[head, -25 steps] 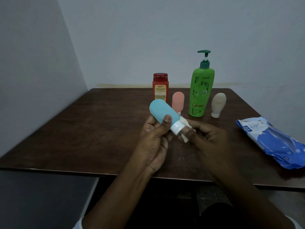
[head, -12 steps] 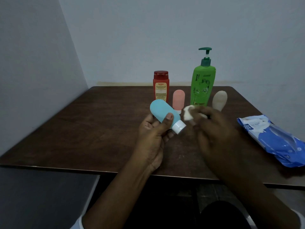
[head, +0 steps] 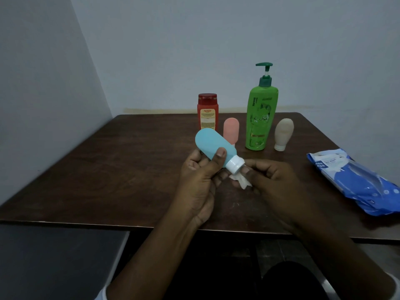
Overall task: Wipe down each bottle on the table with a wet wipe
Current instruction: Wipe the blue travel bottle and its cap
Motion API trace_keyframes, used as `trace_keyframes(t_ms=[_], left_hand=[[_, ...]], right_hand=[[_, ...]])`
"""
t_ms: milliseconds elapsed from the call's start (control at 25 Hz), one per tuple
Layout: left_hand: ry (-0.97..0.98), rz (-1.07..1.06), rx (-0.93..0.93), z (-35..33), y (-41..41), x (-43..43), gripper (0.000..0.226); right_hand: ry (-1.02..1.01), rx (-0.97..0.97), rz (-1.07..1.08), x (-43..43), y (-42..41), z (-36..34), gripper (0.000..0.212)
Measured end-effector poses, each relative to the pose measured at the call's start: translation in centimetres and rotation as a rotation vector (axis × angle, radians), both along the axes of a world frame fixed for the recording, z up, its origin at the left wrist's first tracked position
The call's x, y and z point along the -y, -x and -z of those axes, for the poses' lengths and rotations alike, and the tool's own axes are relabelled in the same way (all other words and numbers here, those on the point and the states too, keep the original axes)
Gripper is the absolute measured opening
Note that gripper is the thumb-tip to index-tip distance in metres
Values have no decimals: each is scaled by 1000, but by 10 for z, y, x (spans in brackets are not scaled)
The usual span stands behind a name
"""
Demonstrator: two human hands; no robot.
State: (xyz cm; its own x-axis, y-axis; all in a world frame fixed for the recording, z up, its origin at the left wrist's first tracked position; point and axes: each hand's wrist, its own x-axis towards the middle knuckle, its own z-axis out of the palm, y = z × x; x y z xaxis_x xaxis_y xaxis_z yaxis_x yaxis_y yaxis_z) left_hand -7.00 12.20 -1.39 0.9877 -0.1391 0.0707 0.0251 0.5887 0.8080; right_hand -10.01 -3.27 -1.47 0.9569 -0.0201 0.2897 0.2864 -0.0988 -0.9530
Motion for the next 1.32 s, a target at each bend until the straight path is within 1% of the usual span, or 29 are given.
trace_keyframes(t_ms=[40, 80, 120, 200, 240, 280, 320, 360, 400, 480, 560, 600, 640, 680, 720, 760, 800, 840, 880, 920, 960, 1000, 1080, 1120, 1160, 1240, 1320], left_hand=[[-10, -1, 2, 1, 0, 1, 51], [-27, -1, 0, 1, -1, 0, 52], [-41, 1, -5, 2, -2, -1, 53], [-35, 31, -30, 1, -3, -4, 53], [-21, 55, -47, -1, -3, -5, 51], [-8, 73, -60, -3, -2, -7, 49], [1, 82, -71, -5, -1, -8, 50], [4, 82, -73, -8, 0, -9, 52], [14, 82, -68, -10, 1, -9, 51], [75, 108, -52, -13, 1, -10, 49], [147, 141, -33, -14, 1, -11, 50], [173, 154, -21, -13, 0, -12, 52], [188, 167, -3, -13, 0, -12, 53], [191, 180, 21, -12, 0, -12, 53], [178, 189, 42, -12, 0, -12, 53], [155, 191, 54, -12, -1, -12, 54], [131, 182, 49, -12, -1, -12, 55], [119, 163, 29, -12, -1, -11, 56], [129, 138, -3, -14, -1, -11, 57], [164, 111, -54, -15, -2, -10, 56], [227, 86, -117, -17, -3, -9, 55], [305, 69, -180, -18, -3, -10, 55], [434, 53, -296, -20, -5, -12, 48], [460, 53, -334, -21, -6, -12, 40], [465, 60, -351, -21, -5, -11, 32], [457, 91, -355, -22, -2, -7, 25], [461, 115, -346, -24, 0, -5, 20]], right_hand=[[-132, -44, -4, -2, 0, 0, 23], [-93, 9, 63, -3, 1, 1, 26], [81, 131, 181, -3, 3, 3, 30], [516, 506, 358, -3, 8, 6, 36], [688, 693, 360, -1, 8, 9, 35], [827, 821, 311, 1, 9, 11, 33], [928, 891, 256, 0, 10, 13, 31], [979, 915, 224, -3, 11, 13, 30], [973, 916, 215, -5, 12, 12, 30], [857, 872, 248, -5, 11, 10, 30], [672, 734, 279, -7, 11, 5, 32], [501, 593, 250, -9, 11, 5, 33], [267, 404, 181, -11, 11, 1, 33], [5, 207, 76, -16, 11, -3, 32], [-213, 39, -24, -19, 10, -5, 29], [-368, -106, -95, -20, 9, -5, 28], [-471, -223, -140, -21, 9, -7, 27], [-530, -301, -160, -21, 9, -8, 26], [-554, -332, -151, -20, 8, -8, 25], [-533, -312, -105, -19, 8, -8, 23], [-450, -244, -28, -17, 8, -8, 19], [-297, -134, 69, -15, 8, -8, 19], [139, 171, 272, -13, 11, -11, 27], [313, 329, 335, -13, 12, -12, 30], [432, 467, 372, -13, 11, -11, 32], [609, 671, 413, -16, 6, -8, 34], [714, 776, 450, -20, -4, -6, 34]])
